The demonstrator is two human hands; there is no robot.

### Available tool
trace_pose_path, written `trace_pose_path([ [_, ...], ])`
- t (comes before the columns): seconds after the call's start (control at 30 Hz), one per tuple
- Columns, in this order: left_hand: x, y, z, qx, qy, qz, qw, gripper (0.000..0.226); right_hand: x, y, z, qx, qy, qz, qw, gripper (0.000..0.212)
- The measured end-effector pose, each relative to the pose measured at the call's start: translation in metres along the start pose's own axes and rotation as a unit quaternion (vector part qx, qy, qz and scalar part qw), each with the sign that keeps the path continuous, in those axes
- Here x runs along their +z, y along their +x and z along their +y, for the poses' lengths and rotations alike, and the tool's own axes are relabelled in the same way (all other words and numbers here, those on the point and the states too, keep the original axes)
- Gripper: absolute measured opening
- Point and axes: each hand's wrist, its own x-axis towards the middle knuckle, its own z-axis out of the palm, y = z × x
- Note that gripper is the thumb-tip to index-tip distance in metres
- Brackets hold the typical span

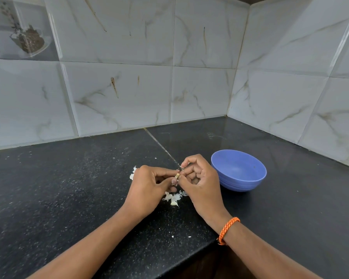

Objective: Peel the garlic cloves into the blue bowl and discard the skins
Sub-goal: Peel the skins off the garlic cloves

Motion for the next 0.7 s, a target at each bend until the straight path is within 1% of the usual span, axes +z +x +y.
trace_pose_path([
  [0.27,-0.003,0.002,-0.001,-0.050,-0.125,-0.031,0.990,0.019,0.001,-0.002,-0.009,0.028,0.044,0.011,0.999,0.029],
  [0.4,-0.002,0.000,0.003,-0.057,-0.159,-0.036,0.985,0.020,0.001,-0.001,-0.011,0.043,0.064,0.017,0.997,0.031],
  [0.57,-0.002,-0.001,0.006,-0.047,-0.188,-0.045,0.980,0.028,0.000,-0.001,-0.010,0.051,0.092,0.011,0.994,0.030],
  [0.7,-0.003,-0.002,0.007,-0.052,-0.198,-0.062,0.977,0.028,-0.001,-0.001,-0.010,0.056,0.109,0.001,0.993,0.028],
])
